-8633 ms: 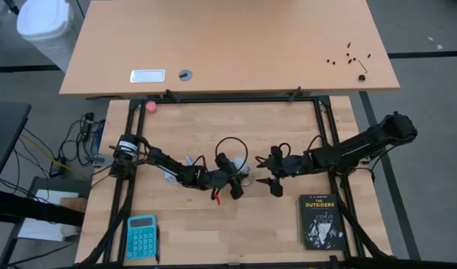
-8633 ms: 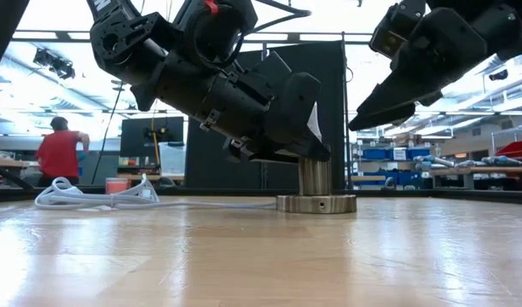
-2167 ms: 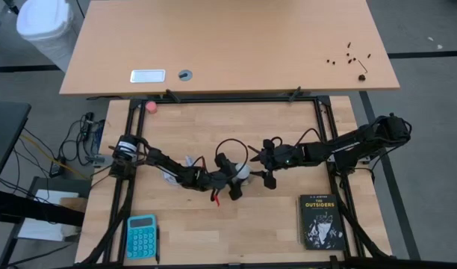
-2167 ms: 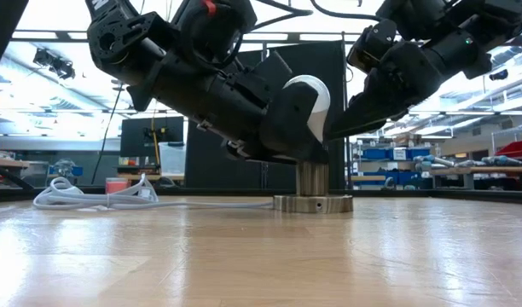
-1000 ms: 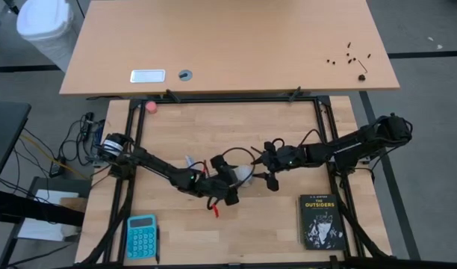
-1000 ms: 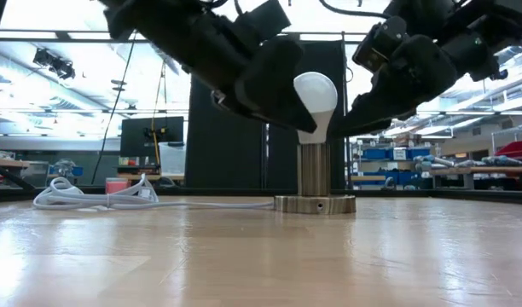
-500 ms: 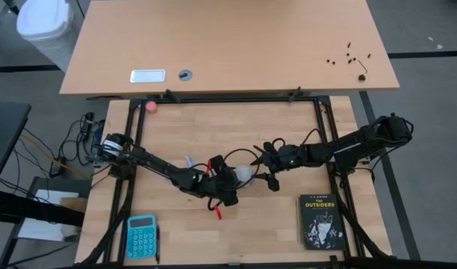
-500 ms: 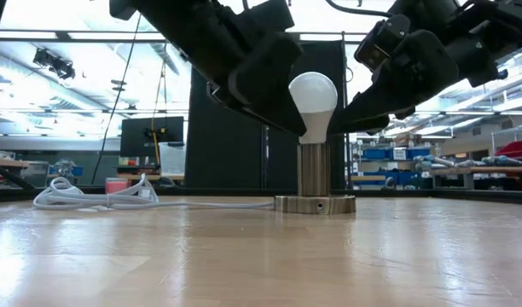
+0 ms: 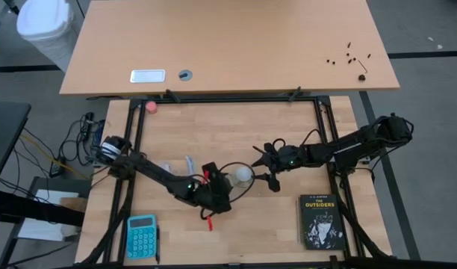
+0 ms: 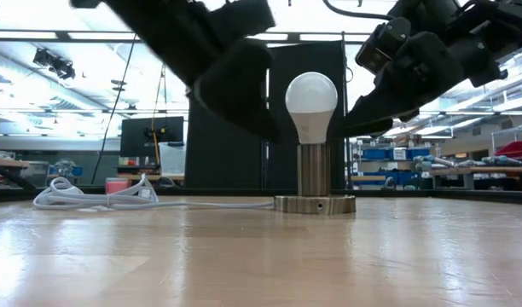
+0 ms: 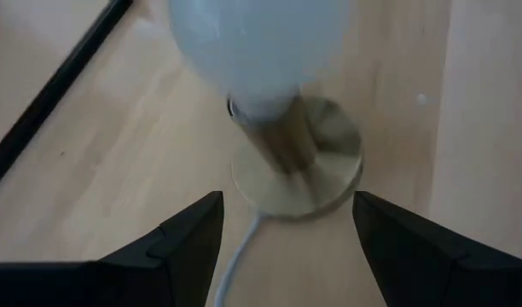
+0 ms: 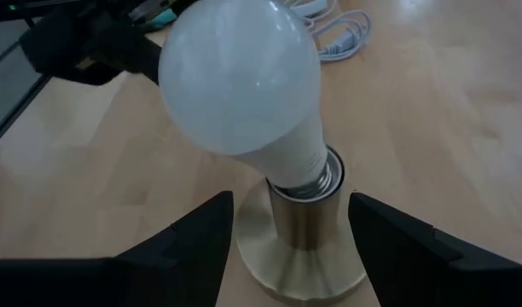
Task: Screw lightbulb
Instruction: Insert the white lightbulb into the silver lamp
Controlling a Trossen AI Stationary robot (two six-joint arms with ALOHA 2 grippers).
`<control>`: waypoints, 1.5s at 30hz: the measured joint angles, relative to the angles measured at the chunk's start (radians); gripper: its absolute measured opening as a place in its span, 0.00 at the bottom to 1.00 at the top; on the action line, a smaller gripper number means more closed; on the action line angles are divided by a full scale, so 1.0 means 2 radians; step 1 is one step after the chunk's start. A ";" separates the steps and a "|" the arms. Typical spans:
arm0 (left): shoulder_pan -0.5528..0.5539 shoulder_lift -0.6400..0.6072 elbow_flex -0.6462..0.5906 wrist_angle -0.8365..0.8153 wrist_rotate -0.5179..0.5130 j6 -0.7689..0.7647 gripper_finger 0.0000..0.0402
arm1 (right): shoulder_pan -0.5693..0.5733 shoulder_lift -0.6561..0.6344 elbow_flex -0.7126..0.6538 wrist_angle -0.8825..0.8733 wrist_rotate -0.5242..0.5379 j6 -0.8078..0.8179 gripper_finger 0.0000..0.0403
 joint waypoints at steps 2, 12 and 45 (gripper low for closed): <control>-0.003 0.000 -0.027 0.021 0.001 -0.016 0.66 | 0.000 0.000 0.000 0.000 -0.001 0.004 0.61; 0.013 0.001 -0.155 0.321 0.022 0.006 0.66 | 0.002 0.000 0.000 0.019 0.003 0.001 0.60; 0.062 0.001 -0.093 0.343 0.041 0.120 0.66 | -0.012 -0.040 0.000 0.021 0.001 0.004 0.60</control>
